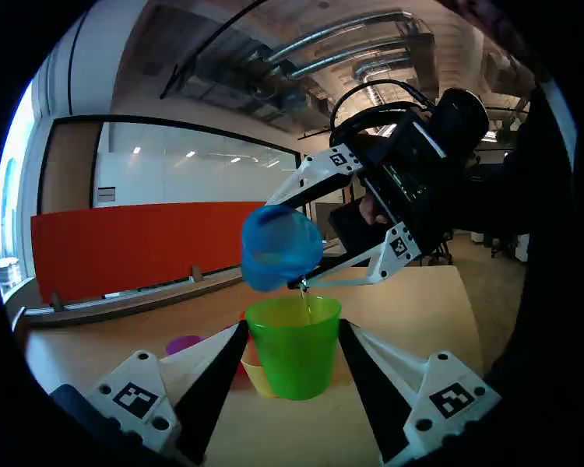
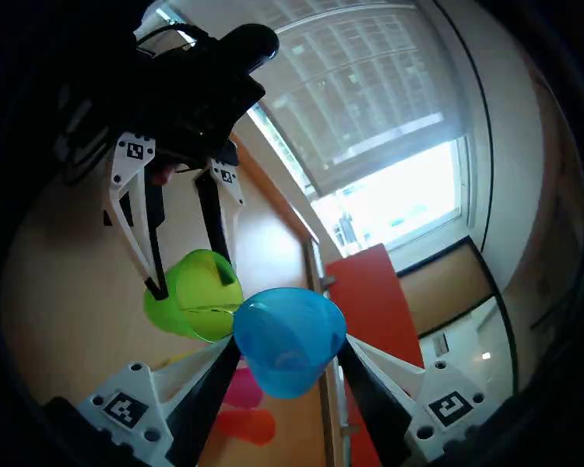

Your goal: Pour water

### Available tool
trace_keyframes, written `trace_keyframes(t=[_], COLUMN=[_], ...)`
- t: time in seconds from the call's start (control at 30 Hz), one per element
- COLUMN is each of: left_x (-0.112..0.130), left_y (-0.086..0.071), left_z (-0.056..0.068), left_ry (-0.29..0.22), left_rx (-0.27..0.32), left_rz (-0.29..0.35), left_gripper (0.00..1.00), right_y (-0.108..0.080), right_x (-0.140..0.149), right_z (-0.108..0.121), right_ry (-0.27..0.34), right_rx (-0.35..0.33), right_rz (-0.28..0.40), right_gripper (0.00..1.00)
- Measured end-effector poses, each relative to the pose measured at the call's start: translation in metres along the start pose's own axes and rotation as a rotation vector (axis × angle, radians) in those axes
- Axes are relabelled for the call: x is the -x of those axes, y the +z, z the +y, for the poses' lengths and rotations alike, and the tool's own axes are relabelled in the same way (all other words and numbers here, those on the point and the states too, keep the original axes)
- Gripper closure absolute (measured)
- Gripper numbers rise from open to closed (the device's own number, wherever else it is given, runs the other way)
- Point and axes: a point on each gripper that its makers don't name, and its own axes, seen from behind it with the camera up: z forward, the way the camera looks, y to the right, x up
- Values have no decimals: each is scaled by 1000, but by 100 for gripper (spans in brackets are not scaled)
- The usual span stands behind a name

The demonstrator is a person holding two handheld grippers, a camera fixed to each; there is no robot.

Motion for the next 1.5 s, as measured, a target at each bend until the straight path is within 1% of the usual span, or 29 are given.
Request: trace_keyframes(t=[0.9, 1.5], left_x=[0, 0], left_y=[0, 2], left_z=[0, 2], left_ry=[-1, 2], left_rx=[0, 3], left_rz=[1, 3], left_gripper=[16, 16], right_y=[1, 2], right_x=[2, -7], right_z=[5, 6], right_ry=[-34, -61], right_rx=[7, 13], right_rz=[-2, 10], right_gripper=[11, 11])
